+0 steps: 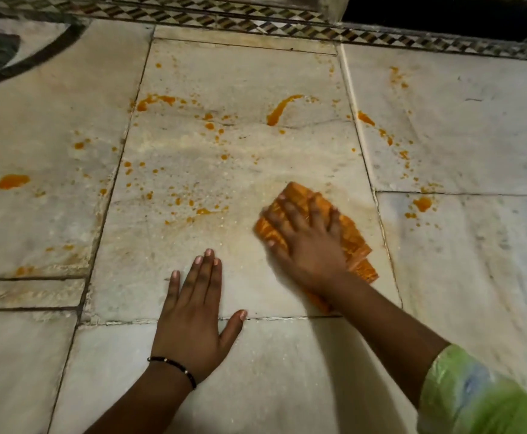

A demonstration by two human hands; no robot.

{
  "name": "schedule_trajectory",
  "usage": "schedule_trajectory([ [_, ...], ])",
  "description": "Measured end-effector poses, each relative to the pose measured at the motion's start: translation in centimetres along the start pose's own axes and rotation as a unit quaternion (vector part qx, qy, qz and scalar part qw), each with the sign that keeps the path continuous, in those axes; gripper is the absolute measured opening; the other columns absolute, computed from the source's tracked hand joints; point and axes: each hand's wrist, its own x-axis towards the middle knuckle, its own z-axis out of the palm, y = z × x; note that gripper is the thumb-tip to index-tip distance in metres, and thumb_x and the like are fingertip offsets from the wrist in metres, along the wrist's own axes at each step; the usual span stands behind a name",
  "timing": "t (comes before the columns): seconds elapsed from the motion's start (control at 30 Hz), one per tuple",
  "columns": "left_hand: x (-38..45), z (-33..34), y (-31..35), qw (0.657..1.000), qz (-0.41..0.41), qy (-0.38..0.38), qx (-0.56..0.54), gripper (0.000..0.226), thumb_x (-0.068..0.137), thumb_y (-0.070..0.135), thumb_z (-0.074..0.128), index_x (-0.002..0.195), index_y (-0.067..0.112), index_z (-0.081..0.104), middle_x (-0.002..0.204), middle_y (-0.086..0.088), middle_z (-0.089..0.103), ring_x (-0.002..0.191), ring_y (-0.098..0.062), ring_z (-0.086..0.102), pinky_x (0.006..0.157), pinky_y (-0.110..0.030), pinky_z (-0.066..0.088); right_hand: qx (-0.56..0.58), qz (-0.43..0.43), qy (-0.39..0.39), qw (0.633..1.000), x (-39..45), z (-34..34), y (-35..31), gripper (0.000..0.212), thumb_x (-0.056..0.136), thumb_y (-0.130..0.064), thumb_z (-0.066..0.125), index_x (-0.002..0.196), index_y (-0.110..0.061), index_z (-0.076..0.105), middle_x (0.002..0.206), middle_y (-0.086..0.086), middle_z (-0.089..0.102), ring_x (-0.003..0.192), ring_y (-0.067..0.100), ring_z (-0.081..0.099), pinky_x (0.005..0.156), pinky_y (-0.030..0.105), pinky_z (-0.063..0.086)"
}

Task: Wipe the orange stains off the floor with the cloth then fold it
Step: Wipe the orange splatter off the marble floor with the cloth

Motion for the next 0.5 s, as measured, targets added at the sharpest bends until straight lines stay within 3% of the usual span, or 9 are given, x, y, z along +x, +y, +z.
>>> schedule_trajectory([
  [0.07, 0.0, -0.1, -0.1, 1.0, 0.003, -0.001, 0.002, 0.081, 0.09, 0.061, 0.023, 0.148, 0.005, 0.021, 0.157, -0.01, 0.015, 0.144, -0.021, 0.013, 0.114, -0.047, 0.012, -0.01, -0.075, 0.005, 0.997, -3.9, 0.7, -1.1, 0.058, 0.095, -0.061, 0.016, 0.15, -0.046, 0.002, 0.161, -0.008, -0.003, 0.145, 0.031, -0.019, 0.111, 0.062, -0.011],
  [0.13, 0.0, -0.1, -0.1, 1.0, 0.007, 0.001, 0.002, 0.08, 0.09, 0.061, 0.023, 0.148, 0.005, 0.021, 0.157, -0.01, 0.016, 0.144, -0.021, 0.013, 0.114, -0.046, 0.011, -0.027, -0.118, 0.007, 0.993, -8.5, 1.6, 0.4, 0.059, 0.094, -0.062, 0.021, 0.15, -0.047, 0.007, 0.161, -0.01, 0.003, 0.147, 0.03, -0.008, 0.113, 0.06, -0.004],
  [0.23, 0.1, -0.1, 0.0, 1.0, 0.007, 0.008, 0.003, 0.08, 0.091, 0.06, 0.025, 0.148, 0.005, 0.02, 0.157, -0.01, 0.015, 0.144, -0.02, 0.011, 0.114, -0.046, 0.01, -0.027, -0.067, 0.009, 0.997, -11.8, 1.6, 5.7, 0.061, 0.091, -0.069, 0.019, 0.148, -0.05, 0.012, 0.159, -0.011, 0.012, 0.147, 0.031, 0.01, 0.113, 0.055, 0.005],
  [0.4, 0.1, -0.2, 0.2, 1.0, 0.002, -0.001, 0.018, 0.08, 0.091, 0.06, 0.026, 0.148, 0.005, 0.019, 0.157, -0.011, 0.013, 0.144, -0.021, 0.01, 0.115, -0.045, 0.008, 0.006, 0.082, 0.011, 0.997, -1.9, -0.6, 8.6, 0.066, 0.084, -0.072, 0.012, 0.146, -0.054, 0.003, 0.161, -0.009, 0.004, 0.146, 0.034, -0.002, 0.112, 0.064, -0.001],
  [0.5, 0.2, -0.4, 0.2, 1.0, 0.003, -0.008, 0.011, 0.08, 0.091, 0.06, 0.025, 0.149, 0.006, 0.018, 0.157, -0.01, 0.012, 0.144, -0.021, 0.011, 0.115, -0.045, 0.008, -0.005, 0.045, -0.014, 0.999, 2.7, -1.0, 4.3, 0.066, 0.086, -0.066, 0.016, 0.149, -0.048, 0.01, 0.162, -0.007, 0.005, 0.145, 0.039, -0.003, 0.11, 0.066, -0.006],
])
